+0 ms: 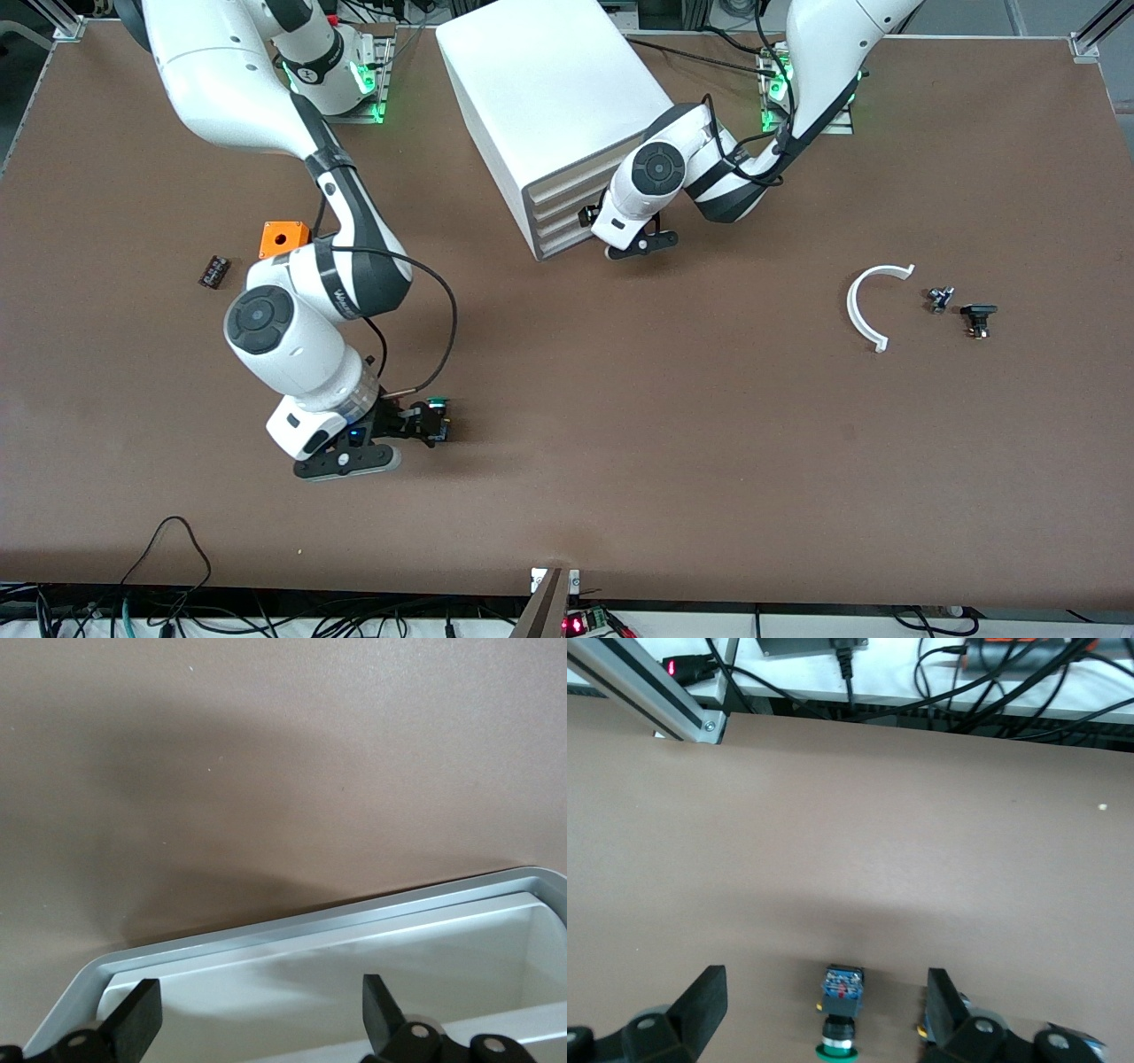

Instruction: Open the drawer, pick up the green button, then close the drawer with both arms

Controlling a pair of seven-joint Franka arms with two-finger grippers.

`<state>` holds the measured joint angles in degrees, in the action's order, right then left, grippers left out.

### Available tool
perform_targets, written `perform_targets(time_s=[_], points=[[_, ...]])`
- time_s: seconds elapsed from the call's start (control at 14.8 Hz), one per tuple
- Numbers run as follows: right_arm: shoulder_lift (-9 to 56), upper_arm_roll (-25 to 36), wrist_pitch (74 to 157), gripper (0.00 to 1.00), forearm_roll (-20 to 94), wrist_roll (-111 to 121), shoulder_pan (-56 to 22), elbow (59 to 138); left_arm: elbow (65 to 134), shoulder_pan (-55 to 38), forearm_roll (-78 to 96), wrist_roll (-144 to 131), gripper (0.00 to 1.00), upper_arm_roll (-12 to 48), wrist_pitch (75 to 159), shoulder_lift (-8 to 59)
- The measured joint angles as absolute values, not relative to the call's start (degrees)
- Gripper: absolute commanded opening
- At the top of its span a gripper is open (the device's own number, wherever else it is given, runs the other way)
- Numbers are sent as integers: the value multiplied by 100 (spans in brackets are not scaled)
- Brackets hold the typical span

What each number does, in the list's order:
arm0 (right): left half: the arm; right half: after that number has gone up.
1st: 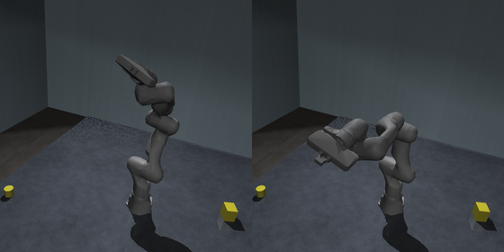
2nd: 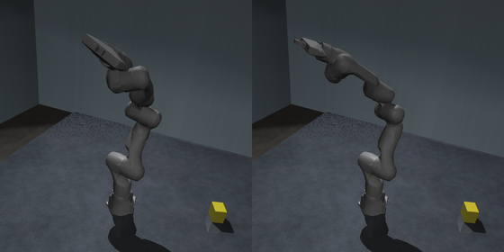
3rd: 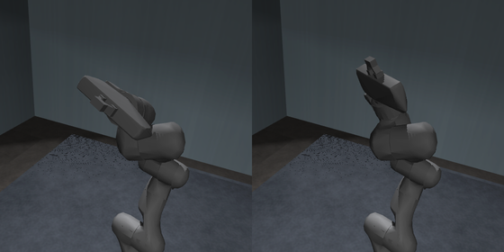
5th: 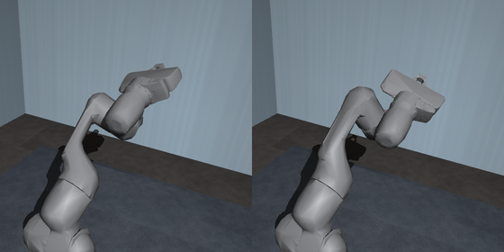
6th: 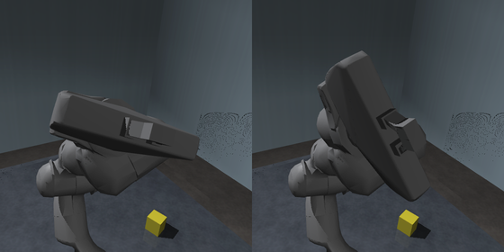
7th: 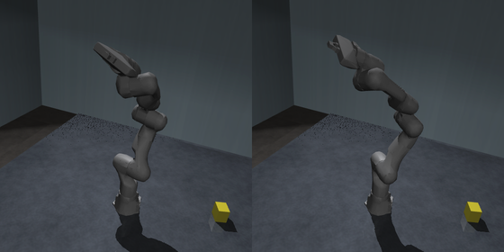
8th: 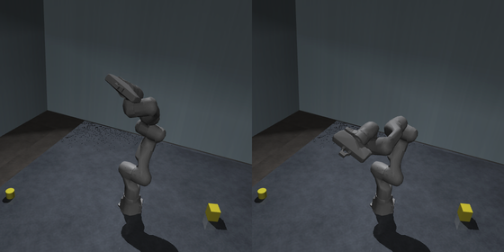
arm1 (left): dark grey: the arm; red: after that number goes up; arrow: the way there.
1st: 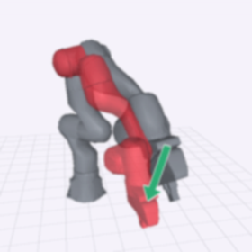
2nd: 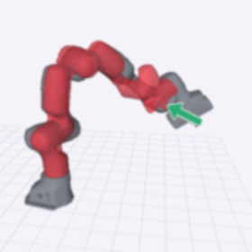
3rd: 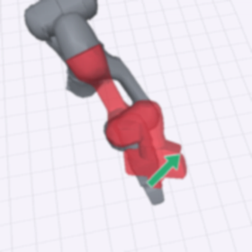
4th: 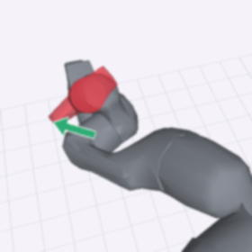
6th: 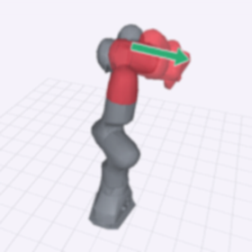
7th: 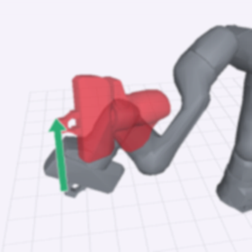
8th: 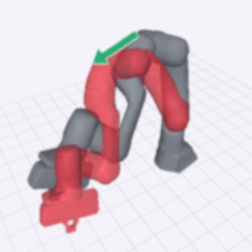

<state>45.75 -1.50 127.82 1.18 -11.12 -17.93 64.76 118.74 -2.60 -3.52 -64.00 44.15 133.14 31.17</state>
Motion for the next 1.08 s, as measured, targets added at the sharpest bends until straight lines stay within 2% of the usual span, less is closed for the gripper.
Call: perform_targets(time_s=[0.34, 0.54, 0.74, 1.08], points=[[3661, -146, 12678, 100, 118, -788, -1431, 7428, 11723, 449, -358, -6225, 100, 4610, 13220, 3004], [2943, -178, 12464, 100, 118, -587, -1114, 8211, 11115, 1016, -372, -5358, 100, 4614, 12147, 2847], [2241, -341, 11830, 100, 118, -437, -818, 8678, 10131, 1472, -796, -4446, 100, 4612, 10800, 2769], [1243, -399, 11136, 100, 117, -415, -578, 9110, 9070, 2045, -1401, -2747, 100, 4622, 9669, 2726]])
